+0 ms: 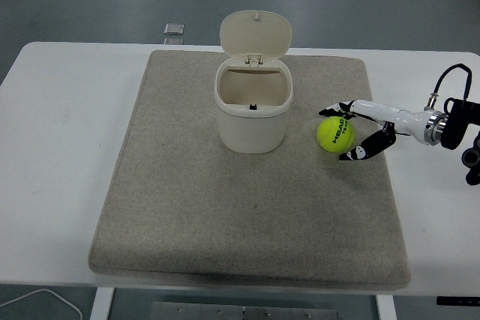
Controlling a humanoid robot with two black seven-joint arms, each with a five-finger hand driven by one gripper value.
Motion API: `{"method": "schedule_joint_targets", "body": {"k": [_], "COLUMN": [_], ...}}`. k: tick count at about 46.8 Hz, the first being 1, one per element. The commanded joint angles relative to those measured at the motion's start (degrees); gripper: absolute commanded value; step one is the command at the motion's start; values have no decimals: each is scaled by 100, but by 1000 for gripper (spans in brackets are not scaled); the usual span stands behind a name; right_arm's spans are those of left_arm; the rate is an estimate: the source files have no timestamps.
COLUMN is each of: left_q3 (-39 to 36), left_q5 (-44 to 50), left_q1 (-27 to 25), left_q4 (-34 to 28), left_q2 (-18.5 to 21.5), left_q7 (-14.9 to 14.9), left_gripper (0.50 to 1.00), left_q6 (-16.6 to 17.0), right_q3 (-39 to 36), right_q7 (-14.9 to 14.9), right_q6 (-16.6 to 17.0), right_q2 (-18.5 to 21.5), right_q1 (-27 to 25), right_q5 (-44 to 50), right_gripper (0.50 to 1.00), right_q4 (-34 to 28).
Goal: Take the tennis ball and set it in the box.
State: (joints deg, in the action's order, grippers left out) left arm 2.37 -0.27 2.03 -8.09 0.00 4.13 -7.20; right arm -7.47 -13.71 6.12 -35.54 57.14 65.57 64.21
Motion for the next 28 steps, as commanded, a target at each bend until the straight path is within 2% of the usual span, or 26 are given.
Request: {"method": "schedule_joint_targets", "body": {"k": [1,13,18,24,28], "left_q3": [0,0,9,0,0], "left_q5": [0,0,0,0,0], "left_q1": [-1,-1,-1,-1,-1], "left_q4": [0,0,0,0,0], "left_q2": [0,0,0,0,0], "left_q7": [0,0,0,0,0], "left_gripper": [996,996,996,996,996], "left_q6": [8,0,0,0,8], "right_q3": [0,0,0,-18,-18], "right_q7": [0,0,0,0,0], "right_q6": [-15,-94,-102,-155,-146], "right_q2": [3,12,47,56,100], "right_q1": [-1,-1,-1,-1,-1], "right_q5": [0,-17,-18,-26,-26], "right_gripper": [901,887,860,803,801], "right_q4": [-5,-14,-14,-22,-22]}}
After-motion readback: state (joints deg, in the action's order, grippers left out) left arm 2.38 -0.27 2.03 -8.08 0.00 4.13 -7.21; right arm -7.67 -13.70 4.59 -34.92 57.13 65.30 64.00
